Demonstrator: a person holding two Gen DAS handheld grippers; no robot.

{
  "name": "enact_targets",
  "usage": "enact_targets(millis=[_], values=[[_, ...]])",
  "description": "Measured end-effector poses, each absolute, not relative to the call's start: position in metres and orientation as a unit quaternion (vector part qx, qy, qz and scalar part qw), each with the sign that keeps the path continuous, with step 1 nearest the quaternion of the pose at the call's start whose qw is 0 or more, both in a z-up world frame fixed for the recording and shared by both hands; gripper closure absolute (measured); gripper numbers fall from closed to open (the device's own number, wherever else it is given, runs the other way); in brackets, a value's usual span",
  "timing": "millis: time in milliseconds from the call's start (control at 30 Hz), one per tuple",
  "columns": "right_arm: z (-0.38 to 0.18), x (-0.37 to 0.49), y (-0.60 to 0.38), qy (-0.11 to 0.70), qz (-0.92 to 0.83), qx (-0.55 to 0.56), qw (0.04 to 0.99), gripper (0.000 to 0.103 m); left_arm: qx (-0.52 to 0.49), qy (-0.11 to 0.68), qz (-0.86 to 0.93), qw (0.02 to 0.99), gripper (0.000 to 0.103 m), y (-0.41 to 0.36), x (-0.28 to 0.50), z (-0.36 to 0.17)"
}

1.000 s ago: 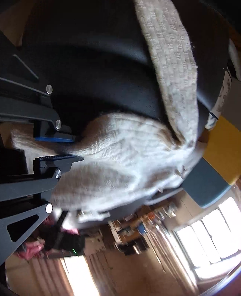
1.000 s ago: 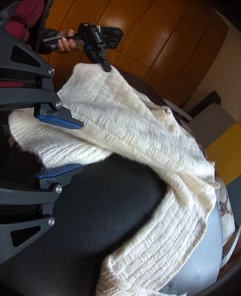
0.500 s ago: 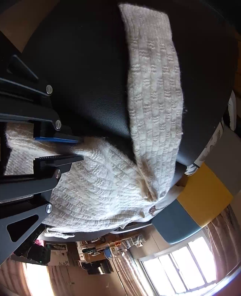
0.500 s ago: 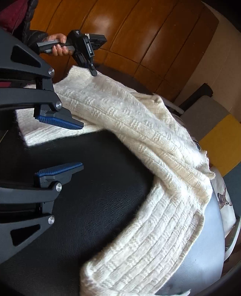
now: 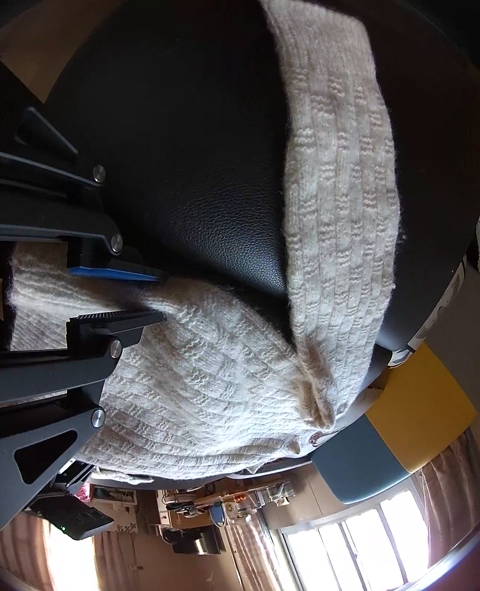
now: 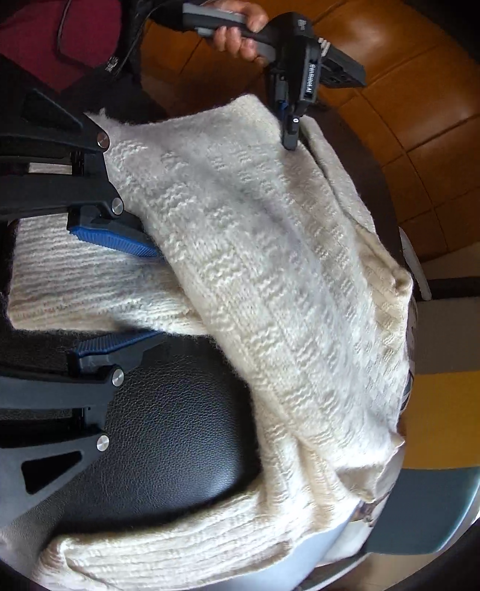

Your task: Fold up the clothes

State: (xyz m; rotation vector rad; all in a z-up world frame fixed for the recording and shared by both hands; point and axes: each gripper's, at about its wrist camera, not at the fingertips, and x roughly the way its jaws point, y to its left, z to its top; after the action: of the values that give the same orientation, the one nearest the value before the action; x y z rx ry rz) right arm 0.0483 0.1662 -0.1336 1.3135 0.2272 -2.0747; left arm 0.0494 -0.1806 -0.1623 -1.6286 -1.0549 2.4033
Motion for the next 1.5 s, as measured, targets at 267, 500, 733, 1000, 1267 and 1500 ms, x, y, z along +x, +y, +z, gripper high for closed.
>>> enact_targets(millis=[267, 500, 733, 1000, 1267, 1500], values=[[-0.123, 0.044, 0.168, 0.089, -0.806, 0.506, 0.293, 0.093, -0.531, -0.332, 0.779, 0.034, 0.087, -0.176, 0.053, -0.162], [-0.06, 0.068, 0.191, 0.052, -0.822, 0.485, 0.294, 0.096, -0.535, -0.311, 0.784, 0.045, 0.085, -0.17, 0.055, -0.158], [-0.087, 0.069, 0.23, -0.03, -0.801, 0.538, 0.261, 0.093, -0.545, -0.293, 0.784, 0.044, 0.081, -0.166, 0.053, -0.161], [-0.091, 0.004, 0.267, -0.087, -0.847, 0.508, 0.127, 0.077, -0.549, -0.289, 0.783, 0.039, 0.073, -0.166, 0.053, -0.161], [-0.139, -0.054, 0.27, 0.087, -0.84, 0.535, 0.026, 0.095, -0.546, -0.287, 0.785, 0.046, 0.072, -0.166, 0.055, -0.162], [-0.143, -0.084, 0.307, 0.109, -0.828, 0.55, -0.012, 0.095, -0.549, -0.239, 0.799, 0.049, 0.072, -0.154, 0.059, -0.158]])
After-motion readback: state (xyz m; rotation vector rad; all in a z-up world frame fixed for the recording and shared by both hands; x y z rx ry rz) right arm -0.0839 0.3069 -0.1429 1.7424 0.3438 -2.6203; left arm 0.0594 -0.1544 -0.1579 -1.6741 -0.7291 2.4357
